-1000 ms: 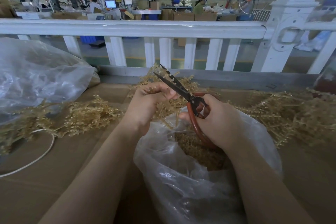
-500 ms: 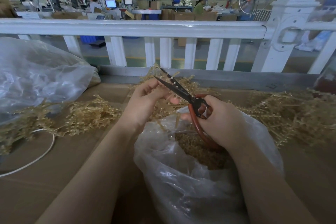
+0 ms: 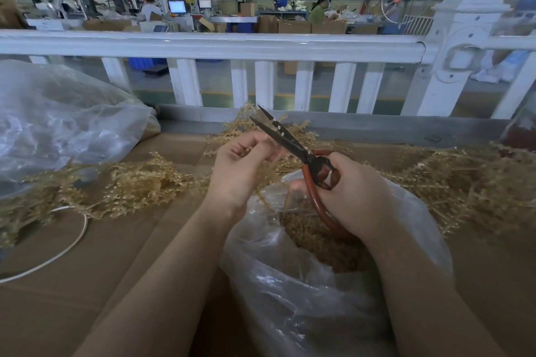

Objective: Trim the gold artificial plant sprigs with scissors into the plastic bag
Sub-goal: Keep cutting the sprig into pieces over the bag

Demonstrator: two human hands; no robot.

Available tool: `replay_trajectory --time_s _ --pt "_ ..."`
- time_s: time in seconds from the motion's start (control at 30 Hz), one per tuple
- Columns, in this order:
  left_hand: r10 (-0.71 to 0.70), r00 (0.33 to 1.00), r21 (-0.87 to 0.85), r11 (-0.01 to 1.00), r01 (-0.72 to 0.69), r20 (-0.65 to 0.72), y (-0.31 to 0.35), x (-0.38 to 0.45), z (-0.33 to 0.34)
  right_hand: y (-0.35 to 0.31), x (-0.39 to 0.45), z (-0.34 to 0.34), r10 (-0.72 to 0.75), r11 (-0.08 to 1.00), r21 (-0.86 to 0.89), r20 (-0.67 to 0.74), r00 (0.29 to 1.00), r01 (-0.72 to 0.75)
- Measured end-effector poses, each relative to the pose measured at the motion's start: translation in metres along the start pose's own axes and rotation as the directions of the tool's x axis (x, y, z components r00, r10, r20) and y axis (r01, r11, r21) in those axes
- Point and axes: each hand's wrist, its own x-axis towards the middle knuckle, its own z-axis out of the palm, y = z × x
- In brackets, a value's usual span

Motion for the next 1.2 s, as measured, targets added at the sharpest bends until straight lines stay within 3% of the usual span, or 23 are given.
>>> replay_trajectory --time_s 0.37,0.53,1.2 --pt "0.083 0.994 0.057 0.995 -0.087 0.071 0.005 0.0 -0.002 -0.002 -0.001 -0.001 0.007 1.0 0.029 0.009 1.0 -0.007" --pt "0.124 0.991 0.141 0.982 -0.129 0.041 0.006 0.003 -0.007 -0.001 -0.001 -0.001 0.0 1.0 0.008 0.024 1.0 0.0" --pt "0.178 0.981 0.052 0.982 -0.183 0.081 -0.004 0.0 -0.002 -0.006 -0.005 -0.005 0.005 0.999 0.038 0.035 0.999 -0.007"
